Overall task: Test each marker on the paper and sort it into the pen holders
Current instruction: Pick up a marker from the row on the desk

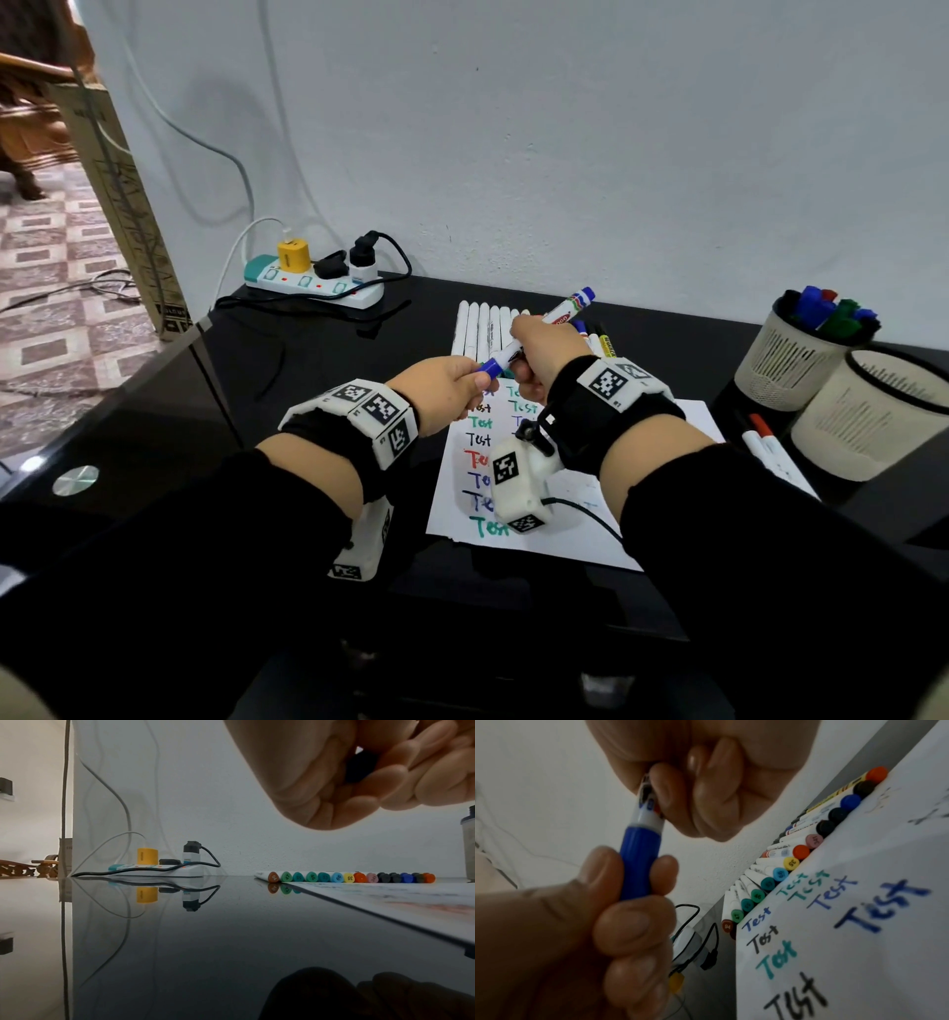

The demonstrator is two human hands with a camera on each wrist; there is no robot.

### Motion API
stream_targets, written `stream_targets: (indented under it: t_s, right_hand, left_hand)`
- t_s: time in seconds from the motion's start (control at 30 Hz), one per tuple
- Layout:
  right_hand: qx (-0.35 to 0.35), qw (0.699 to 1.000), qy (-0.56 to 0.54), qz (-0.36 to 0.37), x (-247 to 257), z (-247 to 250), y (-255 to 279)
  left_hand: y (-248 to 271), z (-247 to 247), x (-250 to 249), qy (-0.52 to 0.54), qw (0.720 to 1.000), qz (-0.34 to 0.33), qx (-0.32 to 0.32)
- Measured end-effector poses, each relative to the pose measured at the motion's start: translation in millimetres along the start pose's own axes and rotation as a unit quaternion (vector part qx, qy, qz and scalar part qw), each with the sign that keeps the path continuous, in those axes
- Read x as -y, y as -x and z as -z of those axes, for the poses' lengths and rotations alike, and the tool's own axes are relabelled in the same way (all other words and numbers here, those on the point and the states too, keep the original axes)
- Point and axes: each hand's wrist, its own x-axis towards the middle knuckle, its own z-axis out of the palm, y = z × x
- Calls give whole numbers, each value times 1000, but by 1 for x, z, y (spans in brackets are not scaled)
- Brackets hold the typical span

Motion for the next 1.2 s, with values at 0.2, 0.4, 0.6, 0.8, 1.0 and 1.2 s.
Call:
stream_targets:
  t_s: [0.2, 0.4, 0.6, 0.8, 1.0, 1.2]
  right_hand:
    - [2, 1000, -22, 3, -1, -8, -1]
    - [23, 998, -49, 24, 6, -9, 2]
    - [46, 997, -36, 46, 13, 0, 9]
    - [-37, 987, -81, 131, 32, 29, 16]
    - [-69, 911, 280, 295, 42, 71, 36]
    - [-110, 816, 467, 322, 38, 107, 35]
  left_hand:
    - [1, 5, 3, 27, 1000, -1, -8]
    - [7, 8, 0, 80, 997, -5, -11]
    - [15, 12, -16, 43, 999, 3, -21]
    - [11, 25, -51, -75, 993, 12, -88]
    - [15, 19, -84, -152, 983, 3, -103]
    - [16, -6, -122, -213, 973, -49, -74]
